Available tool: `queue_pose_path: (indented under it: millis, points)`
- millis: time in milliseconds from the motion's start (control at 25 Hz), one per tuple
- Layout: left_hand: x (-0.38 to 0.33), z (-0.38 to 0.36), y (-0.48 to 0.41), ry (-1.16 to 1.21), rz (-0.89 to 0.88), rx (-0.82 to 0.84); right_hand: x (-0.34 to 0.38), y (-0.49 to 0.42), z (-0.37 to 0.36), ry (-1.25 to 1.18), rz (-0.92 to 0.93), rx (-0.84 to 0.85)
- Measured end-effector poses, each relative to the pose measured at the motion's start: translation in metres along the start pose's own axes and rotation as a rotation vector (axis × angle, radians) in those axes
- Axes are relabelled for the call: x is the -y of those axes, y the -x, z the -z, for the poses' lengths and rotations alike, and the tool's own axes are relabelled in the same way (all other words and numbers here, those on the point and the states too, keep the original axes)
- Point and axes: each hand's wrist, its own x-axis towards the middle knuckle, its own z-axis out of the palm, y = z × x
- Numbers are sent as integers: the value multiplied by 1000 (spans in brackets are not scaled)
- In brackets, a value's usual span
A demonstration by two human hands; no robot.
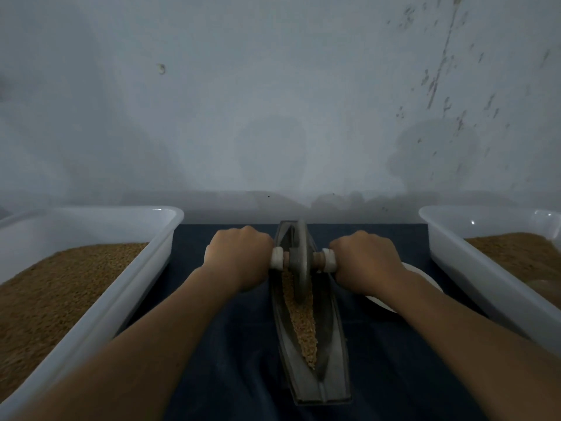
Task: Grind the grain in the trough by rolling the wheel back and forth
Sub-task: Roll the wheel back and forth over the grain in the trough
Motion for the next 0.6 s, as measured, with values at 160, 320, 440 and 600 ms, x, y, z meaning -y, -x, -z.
queue_pose_path:
  millis: [160,320,440,600]
  points:
    - [-9,10,44,19,-17,-31,5,38,13,16,54,-22]
    - [-12,20,69,-5,-52,-52,3,69,21,0,63,-19]
    - [-13,20,62,-22,-40,-48,3,67,18,-18,32,25]
    - [-5,3,32,18,12,-8,4,28,9,11,16,28]
